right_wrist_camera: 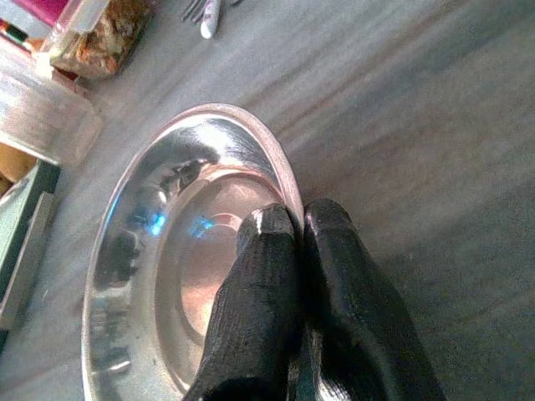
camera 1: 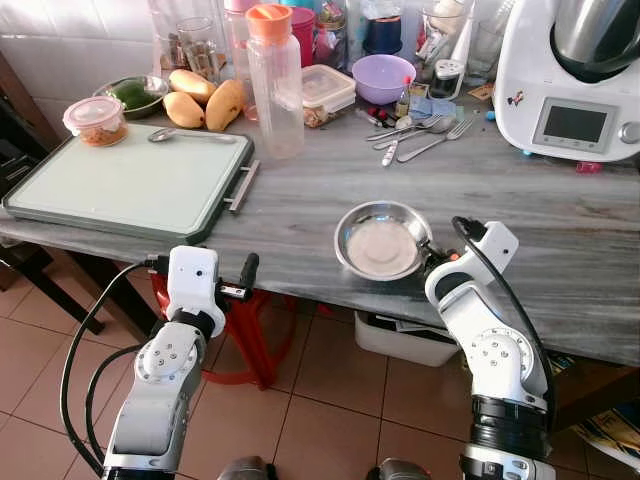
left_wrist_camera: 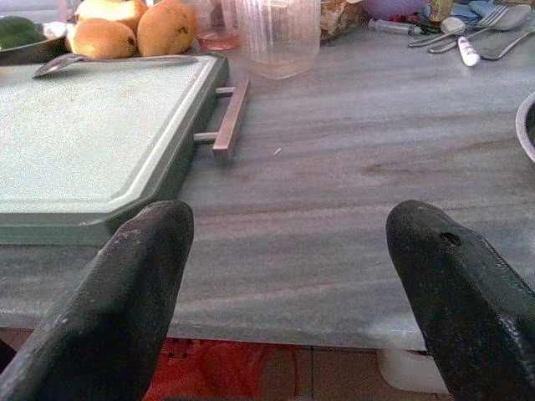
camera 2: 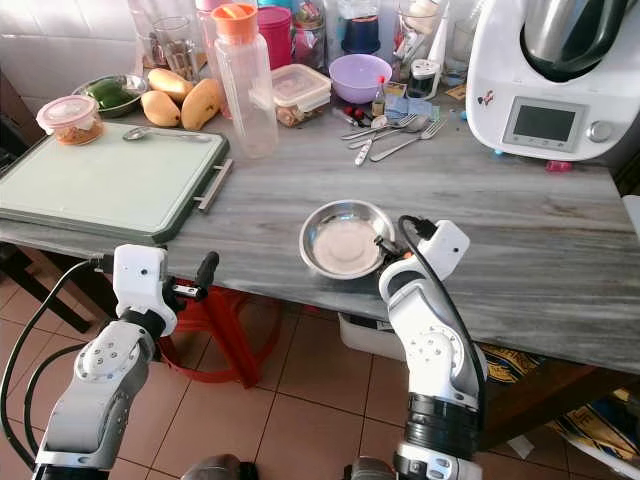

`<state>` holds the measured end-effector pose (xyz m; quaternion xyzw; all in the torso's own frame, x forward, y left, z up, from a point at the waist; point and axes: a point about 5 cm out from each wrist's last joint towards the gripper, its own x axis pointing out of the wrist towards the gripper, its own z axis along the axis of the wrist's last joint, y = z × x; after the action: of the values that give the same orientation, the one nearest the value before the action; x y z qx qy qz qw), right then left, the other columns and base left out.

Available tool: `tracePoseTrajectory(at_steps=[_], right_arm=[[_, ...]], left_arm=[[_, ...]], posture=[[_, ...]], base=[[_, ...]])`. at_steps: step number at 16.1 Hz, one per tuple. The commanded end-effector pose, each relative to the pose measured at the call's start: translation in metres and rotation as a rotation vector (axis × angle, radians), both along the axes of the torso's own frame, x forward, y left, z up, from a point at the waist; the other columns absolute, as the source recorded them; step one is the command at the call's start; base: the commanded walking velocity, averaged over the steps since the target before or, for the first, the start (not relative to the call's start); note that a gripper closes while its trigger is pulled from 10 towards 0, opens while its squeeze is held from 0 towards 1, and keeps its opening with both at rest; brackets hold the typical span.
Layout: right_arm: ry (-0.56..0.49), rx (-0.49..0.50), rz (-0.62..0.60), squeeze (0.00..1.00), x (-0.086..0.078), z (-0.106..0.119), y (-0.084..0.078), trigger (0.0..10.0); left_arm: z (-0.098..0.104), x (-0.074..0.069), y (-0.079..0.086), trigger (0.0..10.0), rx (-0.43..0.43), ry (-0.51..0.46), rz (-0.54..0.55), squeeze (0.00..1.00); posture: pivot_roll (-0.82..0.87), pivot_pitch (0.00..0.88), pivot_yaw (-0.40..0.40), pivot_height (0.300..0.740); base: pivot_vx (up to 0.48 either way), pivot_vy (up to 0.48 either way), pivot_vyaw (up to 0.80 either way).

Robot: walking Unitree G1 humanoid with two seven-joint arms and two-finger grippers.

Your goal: Setting the table

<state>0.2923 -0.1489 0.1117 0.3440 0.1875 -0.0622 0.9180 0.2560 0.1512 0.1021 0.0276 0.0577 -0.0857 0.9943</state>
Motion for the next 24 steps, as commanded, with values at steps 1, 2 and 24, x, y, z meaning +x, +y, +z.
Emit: tracePoseTrajectory(at_steps=[1,2,24], right_arm=[[0.077,0.034,0.039,1.00,-0.011,-0.018,0.017,10.0],[0.079,0.033,0.039,1.00,-0.012,-0.019,0.017,10.0],[-0.150,-0.223,0.209,1.00,-0.013,0.010,0.019,10.0]], left_arm=[[-0.002,0.001,0.000,10.0,0.010,0.010,-0.005,0.00],[-0.002,0.001,0.000,10.0,0.010,0.010,-0.005,0.00],[-0.002,0.003,-0.002,10.0,0.010,0.004,-0.010,0.00]], posture=[[-0.03,0.008,0.043,0.740],[-0.03,0.008,0.043,0.740],[-0.04,0.000,0.041,0.740]], base=[[0.000,0.000,0.00],[0.000,0.000,0.00],[0.000,0.000,0.00]])
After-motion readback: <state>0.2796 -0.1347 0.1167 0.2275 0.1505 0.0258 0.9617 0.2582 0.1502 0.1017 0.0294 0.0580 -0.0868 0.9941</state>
